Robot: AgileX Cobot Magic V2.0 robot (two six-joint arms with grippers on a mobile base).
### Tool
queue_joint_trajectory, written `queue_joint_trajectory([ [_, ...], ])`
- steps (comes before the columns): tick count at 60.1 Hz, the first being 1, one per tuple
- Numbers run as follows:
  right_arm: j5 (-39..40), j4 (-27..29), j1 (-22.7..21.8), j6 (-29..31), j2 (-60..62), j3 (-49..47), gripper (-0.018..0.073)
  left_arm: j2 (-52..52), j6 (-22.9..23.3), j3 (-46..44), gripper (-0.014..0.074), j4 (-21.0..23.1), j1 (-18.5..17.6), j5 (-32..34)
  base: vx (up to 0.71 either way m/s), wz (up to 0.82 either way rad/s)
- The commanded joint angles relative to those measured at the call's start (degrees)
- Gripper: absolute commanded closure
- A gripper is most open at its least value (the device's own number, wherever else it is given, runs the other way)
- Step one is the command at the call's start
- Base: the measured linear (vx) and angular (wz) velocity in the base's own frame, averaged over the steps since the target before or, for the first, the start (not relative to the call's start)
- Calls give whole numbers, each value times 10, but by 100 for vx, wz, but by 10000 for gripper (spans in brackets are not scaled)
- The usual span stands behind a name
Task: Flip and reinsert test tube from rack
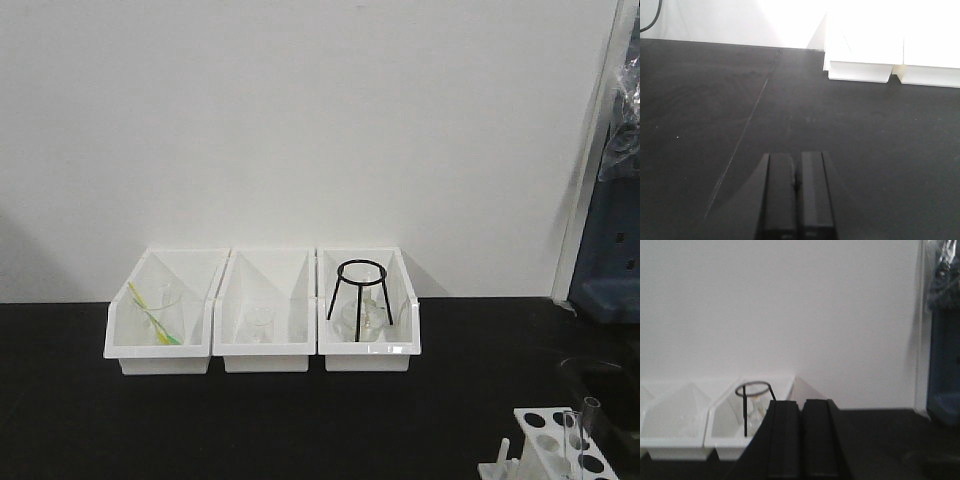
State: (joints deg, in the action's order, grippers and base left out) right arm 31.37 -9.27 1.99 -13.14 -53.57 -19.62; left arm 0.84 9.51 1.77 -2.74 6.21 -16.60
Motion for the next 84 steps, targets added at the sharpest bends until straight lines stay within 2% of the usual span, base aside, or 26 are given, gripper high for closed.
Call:
queue_joint_trajectory([
  [1,-135,-5,-1,-2,84,-14,574,2,0,1,603,2,-2,50,0,0],
  [6,-215,-9,-1,7,142,-14,572,2,0,1,603,2,-2,50,0,0],
  [16,-266,-9,-1,13,220,-14,571,2,0,1,603,2,-2,50,0,0],
  [50,-278,-13,-1,25,262,-10,571,2,0,1,603,2,-2,50,0,0],
  [61,-278,5,-1,50,373,115,571,2,0,1,603,2,-2,50,0,0],
  [69,-278,53,-1,77,487,216,571,2,0,1,603,2,-2,50,0,0],
  [74,-332,57,-2,87,544,212,571,2,0,1,603,2,-2,50,0,0],
  [84,-318,56,-1,94,546,214,571,2,0,1,603,2,-2,50,0,0],
])
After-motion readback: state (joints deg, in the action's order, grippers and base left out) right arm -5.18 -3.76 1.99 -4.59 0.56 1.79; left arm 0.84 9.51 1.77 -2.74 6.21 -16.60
